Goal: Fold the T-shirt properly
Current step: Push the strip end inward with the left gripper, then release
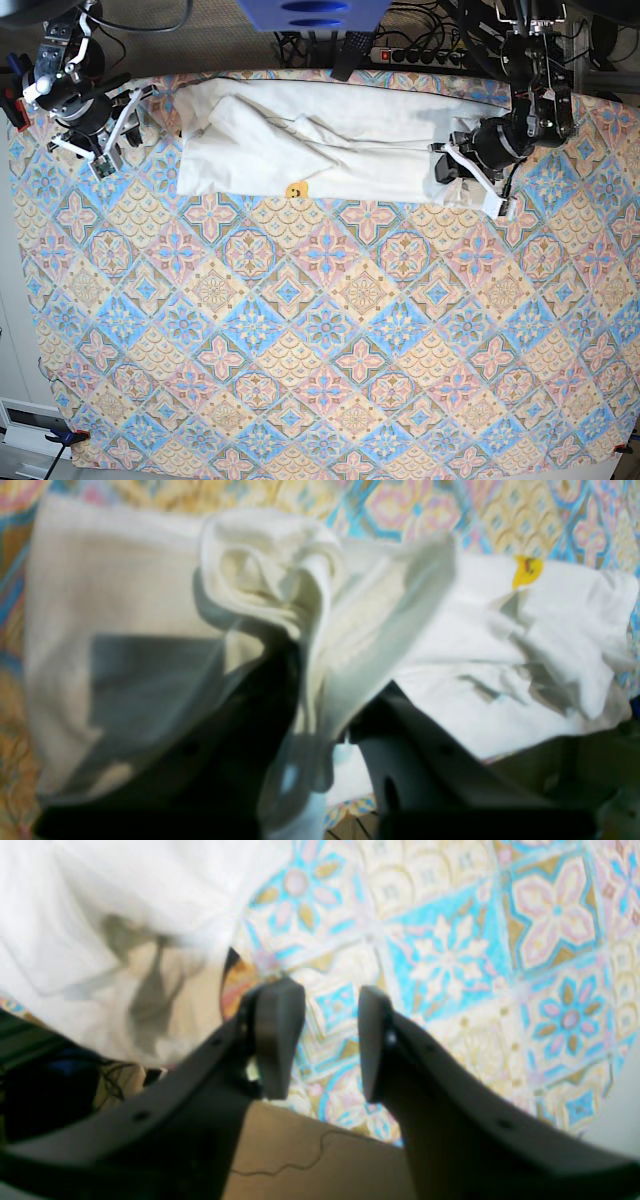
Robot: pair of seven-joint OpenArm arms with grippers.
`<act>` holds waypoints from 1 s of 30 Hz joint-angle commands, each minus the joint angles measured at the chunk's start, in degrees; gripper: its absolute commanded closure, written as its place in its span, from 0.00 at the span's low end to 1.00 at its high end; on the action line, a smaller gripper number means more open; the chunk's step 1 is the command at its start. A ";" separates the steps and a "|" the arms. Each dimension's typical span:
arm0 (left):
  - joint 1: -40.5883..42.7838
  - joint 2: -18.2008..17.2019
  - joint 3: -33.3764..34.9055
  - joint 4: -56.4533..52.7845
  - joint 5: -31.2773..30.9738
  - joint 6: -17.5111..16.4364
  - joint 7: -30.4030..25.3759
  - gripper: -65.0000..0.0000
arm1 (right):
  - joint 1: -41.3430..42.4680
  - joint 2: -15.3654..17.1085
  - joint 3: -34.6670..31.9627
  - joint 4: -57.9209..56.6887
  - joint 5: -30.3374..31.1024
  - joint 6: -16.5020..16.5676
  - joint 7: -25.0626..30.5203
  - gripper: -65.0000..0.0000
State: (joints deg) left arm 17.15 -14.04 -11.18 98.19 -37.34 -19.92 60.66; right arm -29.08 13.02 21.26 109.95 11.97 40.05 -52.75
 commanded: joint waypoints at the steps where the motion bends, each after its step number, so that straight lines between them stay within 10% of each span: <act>1: -0.22 -1.03 1.11 0.93 -1.29 -0.43 -0.84 0.90 | -0.06 0.74 0.33 1.13 0.38 -0.05 0.84 0.69; 9: 1.01 -1.39 3.05 3.13 -1.47 -0.78 -1.02 0.55 | 0.03 0.74 0.59 1.13 0.38 -0.05 0.84 0.69; 24: 6.72 -9.39 -9.88 13.32 -10.88 -0.78 -0.58 0.54 | -0.06 0.74 0.15 1.13 0.65 -0.05 0.58 0.69; 30: 6.72 -12.64 -10.23 8.49 -10.88 -0.78 -0.58 0.54 | 0.29 0.74 0.68 1.04 12.25 -0.05 -6.19 0.68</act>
State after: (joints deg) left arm 23.92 -25.91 -20.99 106.00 -47.27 -20.43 61.01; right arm -28.82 12.99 21.32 109.93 23.94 39.88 -60.10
